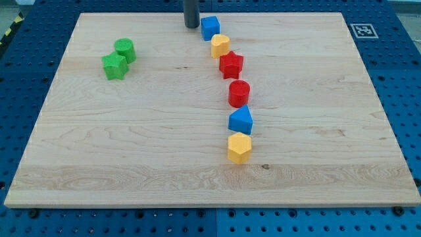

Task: Point your arm at the top left

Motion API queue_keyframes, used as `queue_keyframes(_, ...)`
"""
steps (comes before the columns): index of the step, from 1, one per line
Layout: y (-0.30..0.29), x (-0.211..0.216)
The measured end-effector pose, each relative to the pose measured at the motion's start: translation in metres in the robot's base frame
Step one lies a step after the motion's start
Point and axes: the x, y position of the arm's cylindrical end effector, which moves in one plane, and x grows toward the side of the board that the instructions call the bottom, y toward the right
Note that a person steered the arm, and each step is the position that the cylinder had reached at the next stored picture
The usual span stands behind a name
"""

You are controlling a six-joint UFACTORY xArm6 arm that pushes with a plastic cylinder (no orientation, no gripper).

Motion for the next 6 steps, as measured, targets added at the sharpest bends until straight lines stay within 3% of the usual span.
queue_keyframes(3, 0.033, 0.002)
queue_keyframes(4, -0.016, -0.001)
queue_keyframes(6, -0.178, -0.003)
